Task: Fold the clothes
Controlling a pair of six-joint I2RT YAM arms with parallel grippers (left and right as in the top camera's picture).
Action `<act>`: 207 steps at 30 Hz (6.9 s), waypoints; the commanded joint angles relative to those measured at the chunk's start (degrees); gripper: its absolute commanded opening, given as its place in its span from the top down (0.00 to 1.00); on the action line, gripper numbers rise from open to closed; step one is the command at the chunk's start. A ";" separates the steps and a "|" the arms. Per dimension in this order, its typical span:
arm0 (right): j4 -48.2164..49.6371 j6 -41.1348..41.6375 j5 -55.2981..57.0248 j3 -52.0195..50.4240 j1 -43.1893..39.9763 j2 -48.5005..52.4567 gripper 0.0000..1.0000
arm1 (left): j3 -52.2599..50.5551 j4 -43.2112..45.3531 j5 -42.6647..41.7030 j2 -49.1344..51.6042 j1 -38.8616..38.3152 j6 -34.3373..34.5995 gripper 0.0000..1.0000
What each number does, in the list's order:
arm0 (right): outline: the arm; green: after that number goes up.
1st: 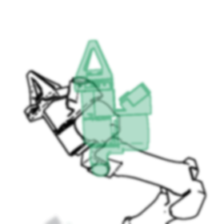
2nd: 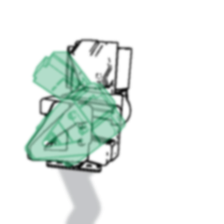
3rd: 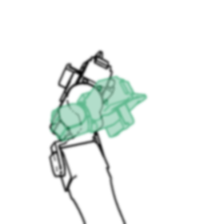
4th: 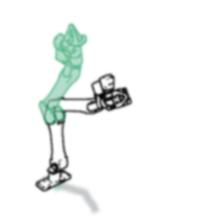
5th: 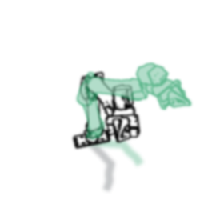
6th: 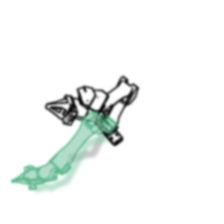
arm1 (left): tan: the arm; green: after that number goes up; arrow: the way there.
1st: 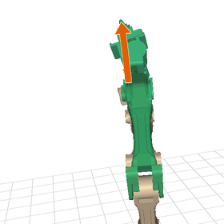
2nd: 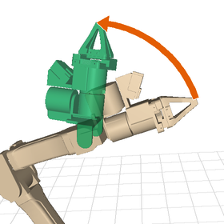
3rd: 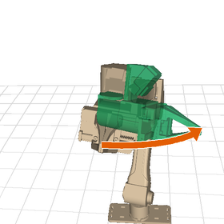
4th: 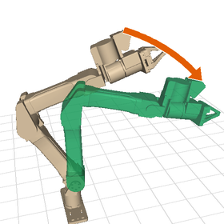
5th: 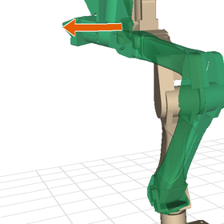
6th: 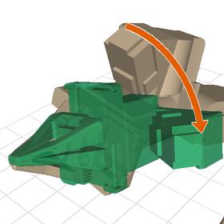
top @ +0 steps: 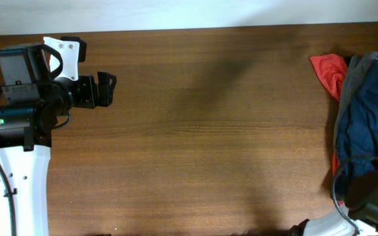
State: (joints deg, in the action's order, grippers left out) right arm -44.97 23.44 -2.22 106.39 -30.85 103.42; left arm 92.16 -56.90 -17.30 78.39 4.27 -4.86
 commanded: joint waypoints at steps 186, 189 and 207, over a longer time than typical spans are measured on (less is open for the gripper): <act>-2.93 -2.69 -22.80 -32.11 27.98 10.54 0.50 | 8.13 -22.82 14.56 51.36 7.56 4.68 0.99; 0.68 0.46 -22.64 -33.90 28.22 10.54 0.73 | 8.13 -22.86 14.56 51.36 7.56 4.68 0.99; 2.25 -10.32 -22.64 -15.21 27.45 -3.63 0.96 | 8.13 -22.84 14.58 51.36 7.56 4.68 1.00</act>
State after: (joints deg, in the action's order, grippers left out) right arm -43.66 15.16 -25.67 88.16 -2.98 102.59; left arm 100.29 -79.85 -3.99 129.12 11.55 -0.78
